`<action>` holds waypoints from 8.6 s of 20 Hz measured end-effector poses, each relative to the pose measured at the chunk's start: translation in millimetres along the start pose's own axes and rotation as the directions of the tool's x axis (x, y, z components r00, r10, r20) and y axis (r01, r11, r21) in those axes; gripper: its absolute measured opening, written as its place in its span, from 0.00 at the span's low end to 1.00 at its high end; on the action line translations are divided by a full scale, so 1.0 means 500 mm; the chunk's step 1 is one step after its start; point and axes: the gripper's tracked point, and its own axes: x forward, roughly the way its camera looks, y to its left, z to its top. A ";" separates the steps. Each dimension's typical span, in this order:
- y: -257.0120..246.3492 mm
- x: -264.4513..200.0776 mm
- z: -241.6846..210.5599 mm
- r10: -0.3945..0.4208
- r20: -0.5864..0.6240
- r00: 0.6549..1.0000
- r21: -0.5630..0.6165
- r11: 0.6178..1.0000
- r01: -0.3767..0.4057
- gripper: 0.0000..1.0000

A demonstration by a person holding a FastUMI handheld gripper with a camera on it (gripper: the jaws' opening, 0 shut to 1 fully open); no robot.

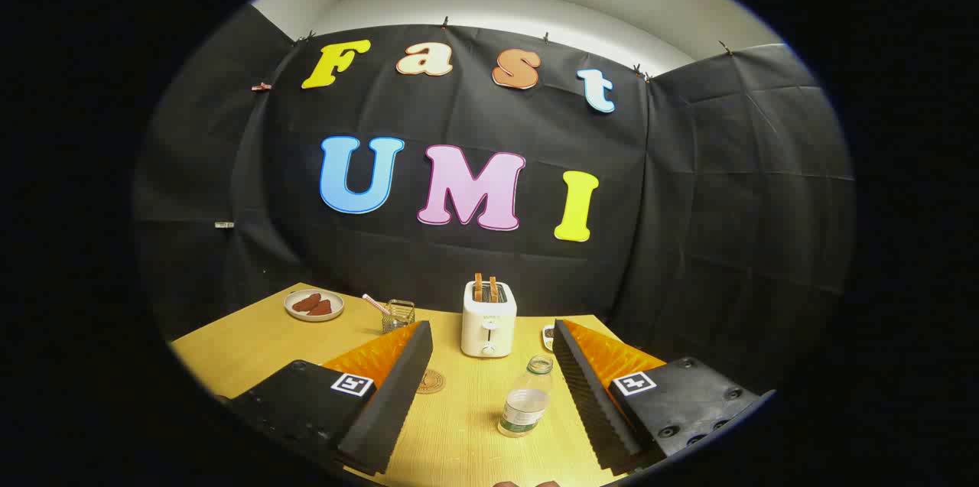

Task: Take the bottle from table, then pour the juice into the cup, finally place the bottle on the coaster

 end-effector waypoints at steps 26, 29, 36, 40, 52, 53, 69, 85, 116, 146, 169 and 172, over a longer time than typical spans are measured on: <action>-0.035 0.048 -0.024 -0.009 -0.066 0.998 0.021 1.000 0.010 0.97; -0.043 0.068 -0.022 0.013 -0.059 0.998 0.016 1.000 -0.012 0.97; -0.085 0.114 -0.080 0.043 -0.101 0.994 0.053 0.998 -0.038 0.97; -0.103 0.150 -0.120 0.061 -0.120 0.991 0.047 0.997 -0.055 0.97; -0.128 0.219 -0.278 0.125 -0.189 0.974 0.069 0.991 -0.114 0.97; -0.128 0.220 -0.293 0.132 -0.194 0.972 0.071 0.990 -0.120 0.97; -0.115 0.228 -0.411 0.198 -0.252 0.947 0.106 0.979 -0.176 0.97; -0.083 0.229 -0.424 0.277 -0.261 0.925 -0.004 0.958 -0.288 0.75; 0.190 0.238 -0.241 0.318 -0.215 0.923 -0.657 0.652 -0.378 0.75; 0.339 0.275 -0.381 0.351 -0.253 0.901 -0.961 0.018 -0.277 0.75; 0.362 0.301 -0.404 0.415 -0.283 0.865 -0.952 -0.228 -0.202 0.74; 0.361 0.300 -0.404 0.428 -0.283 0.858 -0.949 -0.254 -0.186 0.74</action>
